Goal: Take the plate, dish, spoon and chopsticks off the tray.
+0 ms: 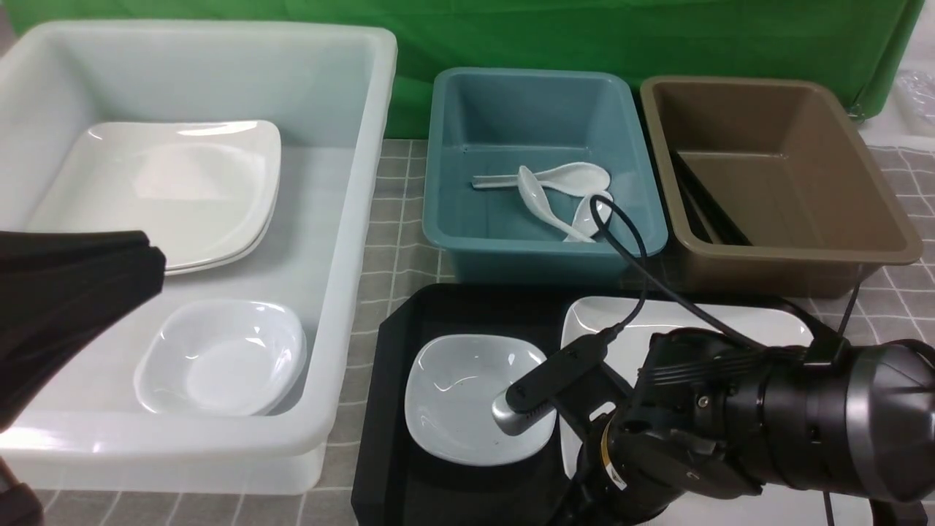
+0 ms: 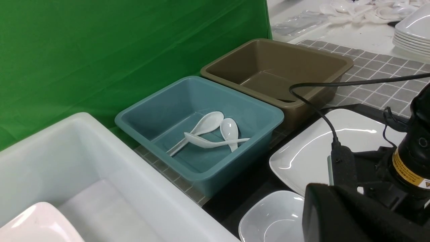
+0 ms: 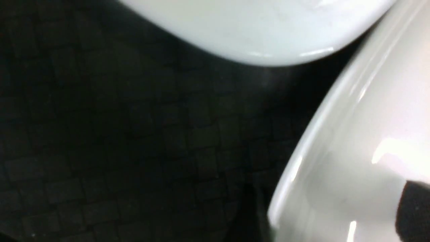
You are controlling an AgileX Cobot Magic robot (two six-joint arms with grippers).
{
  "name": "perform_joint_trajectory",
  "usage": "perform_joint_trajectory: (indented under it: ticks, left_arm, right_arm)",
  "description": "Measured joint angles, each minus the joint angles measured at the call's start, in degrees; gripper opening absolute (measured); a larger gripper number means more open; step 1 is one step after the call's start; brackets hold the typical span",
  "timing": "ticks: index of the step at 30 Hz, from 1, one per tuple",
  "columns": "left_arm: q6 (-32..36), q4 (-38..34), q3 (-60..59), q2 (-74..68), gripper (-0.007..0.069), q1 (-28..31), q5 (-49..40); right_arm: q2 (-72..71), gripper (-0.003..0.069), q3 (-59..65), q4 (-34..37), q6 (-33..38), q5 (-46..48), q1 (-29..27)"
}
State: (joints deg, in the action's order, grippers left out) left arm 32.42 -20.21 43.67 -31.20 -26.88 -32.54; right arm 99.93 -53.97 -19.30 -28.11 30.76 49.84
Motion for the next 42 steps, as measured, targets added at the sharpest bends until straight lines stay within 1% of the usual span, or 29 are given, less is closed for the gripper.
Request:
perform_joint_trajectory:
  ticks: [3,7,8,9,10,12,16,20,21,26,30,32,35,42]
  left_arm:
    - [0.0,0.0,0.0,0.0,0.0021,0.0,0.0]
    - [0.0,-0.1,0.0,0.0,0.0021,0.0,0.0]
    - [0.0,-0.1,0.0,0.0,0.0021,0.0,0.0]
    - [0.0,-0.2,0.0,0.0,0.0021,0.0,0.0]
    - [0.0,-0.2,0.0,0.0,0.0021,0.0,0.0]
    - [0.0,-0.2,0.0,0.0,0.0021,0.0,0.0]
    - [0.0,-0.2,0.0,0.0,0.0021,0.0,0.0]
    - [0.0,-0.3,0.0,0.0,0.0021,0.0,0.0]
    - [0.0,-0.3,0.0,0.0,0.0021,0.0,0.0]
    - [0.0,-0.3,0.0,0.0,0.0021,0.0,0.0]
    - [0.0,0.2,0.0,0.0,0.0021,0.0,0.0]
    - [0.0,0.5,0.0,0.0,0.0021,0.0,0.0]
    - [0.0,1.6,0.0,0.0,0.0021,0.0,0.0]
    - [0.0,3.0,0.0,0.0,0.0021,0.0,0.0]
  right_arm:
    - [0.2,0.0496,0.0,0.0,0.5,-0.8,0.0]
    - [0.2,0.0360,0.0,-0.1,0.9,-1.3,0.1]
    - [0.2,0.0352,0.0,-0.1,0.9,-1.4,0.1]
    - [0.0,0.0297,-0.1,-0.2,1.1,-1.5,0.2]
    - [-0.2,0.0277,-0.2,-0.4,1.4,-1.5,0.3]
    - [-1.0,0.0208,-0.3,-0.6,2.0,-0.4,1.6]
    - [-2.3,0.0177,-1.3,-0.7,2.1,4.7,3.8]
    - [-5.8,0.0133,-4.5,-0.6,2.2,13.3,6.5]
    - [-6.4,0.0127,-5.1,-0.6,2.2,14.1,6.7]
    - [-11.5,0.0083,-10.0,-1.3,2.6,24.3,7.5]
    - [-15.1,0.0071,-13.5,-1.9,3.6,30.3,8.1]
    - [-16.5,0.0070,-15.1,-2.4,3.7,32.2,9.0]
    - [-18.5,0.0070,-18.3,-3.6,3.7,35.9,11.8]
    - [-19.0,0.0070,-23.6,-4.1,4.0,36.0,16.9]
